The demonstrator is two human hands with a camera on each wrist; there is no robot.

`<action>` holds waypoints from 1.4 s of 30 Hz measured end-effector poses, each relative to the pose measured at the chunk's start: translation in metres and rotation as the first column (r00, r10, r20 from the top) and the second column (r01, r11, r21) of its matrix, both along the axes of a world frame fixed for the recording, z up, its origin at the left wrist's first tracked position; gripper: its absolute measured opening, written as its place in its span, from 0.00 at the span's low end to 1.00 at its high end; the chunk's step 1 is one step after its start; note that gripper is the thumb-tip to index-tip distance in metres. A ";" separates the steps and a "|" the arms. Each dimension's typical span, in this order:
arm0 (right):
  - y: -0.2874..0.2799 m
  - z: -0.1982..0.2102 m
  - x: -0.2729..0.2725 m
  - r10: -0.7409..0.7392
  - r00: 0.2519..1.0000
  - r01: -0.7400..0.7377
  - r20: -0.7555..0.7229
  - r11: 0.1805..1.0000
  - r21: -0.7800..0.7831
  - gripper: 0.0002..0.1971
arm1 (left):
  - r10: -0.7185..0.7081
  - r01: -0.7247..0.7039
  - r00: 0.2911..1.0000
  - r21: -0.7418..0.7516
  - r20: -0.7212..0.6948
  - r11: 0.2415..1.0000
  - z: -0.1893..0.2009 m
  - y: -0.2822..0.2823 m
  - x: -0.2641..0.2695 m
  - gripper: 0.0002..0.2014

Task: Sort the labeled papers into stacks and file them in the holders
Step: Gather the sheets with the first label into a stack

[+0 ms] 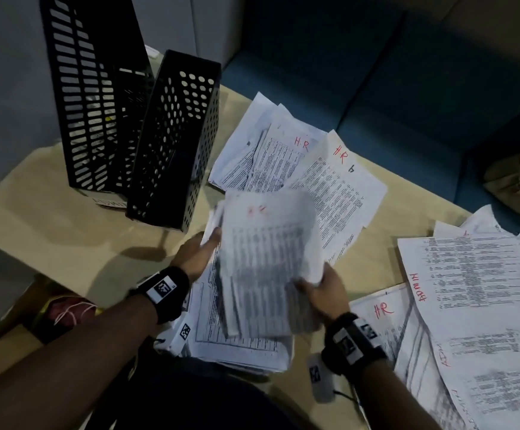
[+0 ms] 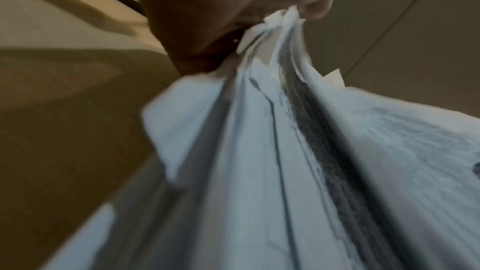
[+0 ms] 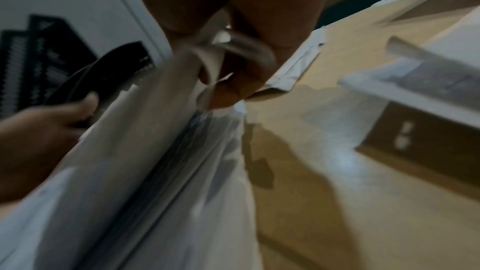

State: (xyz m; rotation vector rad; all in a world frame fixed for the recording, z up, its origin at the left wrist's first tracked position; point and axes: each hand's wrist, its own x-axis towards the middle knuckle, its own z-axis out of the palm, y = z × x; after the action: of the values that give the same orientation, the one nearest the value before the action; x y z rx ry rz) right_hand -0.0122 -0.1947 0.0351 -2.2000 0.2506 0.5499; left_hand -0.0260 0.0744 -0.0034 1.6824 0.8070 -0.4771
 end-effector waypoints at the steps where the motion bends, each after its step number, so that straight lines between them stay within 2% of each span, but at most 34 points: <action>1: 0.005 -0.005 -0.006 0.070 0.997 -0.071 -0.028 0.997 -0.034 0.22 | -0.030 0.030 1.000 -0.034 -0.002 0.999 0.007 -0.003 0.000 0.47; 3: 0.010 -0.012 -0.008 0.109 0.991 -0.114 -0.077 0.992 -0.058 0.25 | -0.166 0.164 0.984 0.037 0.066 0.986 0.010 -0.005 -0.001 0.42; 5: 0.011 -0.016 0.001 0.134 0.991 -0.133 0.002 0.982 -0.131 0.29 | -0.266 0.241 0.956 0.189 0.121 0.952 0.013 -0.005 -0.002 0.34; 6: 0.010 -0.016 0.008 0.128 0.989 -0.115 0.069 0.980 -0.164 0.31 | -0.275 0.244 0.952 0.212 0.134 0.946 0.011 -0.004 -0.002 0.30; 8: 0.009 -0.008 0.028 0.061 0.976 -0.024 0.210 0.984 -0.174 0.33 | -0.256 0.233 0.957 0.160 0.140 0.959 0.011 -0.001 -0.003 0.27; 10: 0.010 0.004 0.050 0.055 0.955 -0.014 0.290 0.990 -0.141 0.36 | -0.286 0.269 0.941 0.111 0.183 0.957 0.011 0.004 -0.006 0.24; 13: 0.022 0.015 0.071 0.212 0.935 -0.198 0.283 0.977 -0.078 0.36 | -0.391 0.379 0.877 0.100 0.278 0.920 0.015 0.007 -0.007 0.26; 15: 0.030 0.012 0.075 0.352 0.909 -0.319 0.222 0.933 -0.168 0.33 | -0.432 0.408 0.863 0.144 0.262 0.902 0.016 0.007 -0.006 0.28; 16: 0.033 0.009 0.075 0.359 0.915 -0.328 0.182 0.927 -0.181 0.32 | -0.443 0.404 0.867 0.198 0.228 0.893 0.015 0.007 -0.005 0.29; 18: 0.036 0.004 0.068 0.268 0.955 -0.252 0.130 0.960 -0.123 0.33 | -0.417 0.369 0.893 0.257 0.168 0.894 0.011 0.007 -0.006 0.28; 20: 0.033 -0.002 0.056 0.194 0.966 -0.180 0.171 0.979 -0.095 0.33 | -0.343 0.314 0.927 0.182 0.152 0.932 0.008 0.007 -0.007 0.27; 22: 0.027 -0.006 0.046 0.199 0.954 -0.174 0.224 0.977 -0.125 0.31 | -0.251 0.245 0.955 0.057 0.156 0.968 0.007 0.005 -0.007 0.24; 24: 0.022 -0.007 0.036 0.279 0.931 -0.230 0.236 0.949 -0.218 0.29 | -0.217 0.222 0.956 0.000 0.196 0.975 0.008 0.004 -0.006 0.23; 26: 0.017 -0.003 0.035 0.311 0.907 -0.233 0.284 0.932 -0.278 0.28 | -0.266 0.266 0.935 0.036 0.234 0.963 0.009 0.002 -0.003 0.26; 29: 0.013 0.016 0.052 0.255 0.900 -0.173 0.352 0.953 -0.249 0.29 | -0.327 0.328 0.908 0.044 0.263 0.944 0.012 -0.005 0.002 0.29; 31: 0.014 0.028 0.065 0.358 0.862 -0.256 0.358 0.918 -0.303 0.27 | -0.322 0.335 0.909 -0.005 0.267 0.942 0.016 -0.009 0.002 0.29; 32: 0.016 0.033 0.071 0.446 0.824 -0.318 0.349 0.875 -0.365 0.24 | -0.331 0.348 0.901 -0.013 0.280 0.937 0.016 -0.010 0.002 0.29; 34: 0.021 0.033 0.079 0.595 0.757 -0.438 0.270 0.769 -0.466 0.19 | -0.338 0.362 0.891 -0.026 0.303 0.932 0.015 -0.009 0.002 0.29; 35: 0.022 0.031 0.081 0.622 0.756 -0.481 0.204 0.739 -0.471 0.17 | -0.330 0.358 0.894 -0.039 0.302 0.933 0.015 -0.008 0.000 0.30; 36: 0.023 0.027 0.082 0.611 0.778 -0.495 0.145 0.739 -0.457 0.15 | -0.319 0.351 0.897 -0.056 0.308 0.935 0.014 -0.009 0.001 0.31; 37: 0.022 0.022 0.082 0.563 0.818 -0.472 0.118 0.774 -0.422 0.14 | -0.317 0.349 0.897 -0.054 0.309 0.936 0.015 -0.009 0.000 0.32; 40: 0.016 0.009 0.079 0.232 0.961 -0.190 0.151 0.949 -0.250 0.12 | -0.361 0.385 0.893 -0.041 0.270 0.922 0.015 -0.010 0.000 0.27; 42: 0.012 0.001 0.074 0.026 0.991 0.000 0.133 0.981 -0.193 0.14 | -0.421 0.450 0.874 -0.077 0.241 0.890 0.017 -0.012 -0.003 0.26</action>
State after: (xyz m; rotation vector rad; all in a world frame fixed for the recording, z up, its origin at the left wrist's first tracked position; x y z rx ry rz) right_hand 0.0616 -0.1829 0.0360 -2.4172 0.2254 0.3950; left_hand -0.0293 0.0628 0.0135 1.7575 0.2208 -0.6269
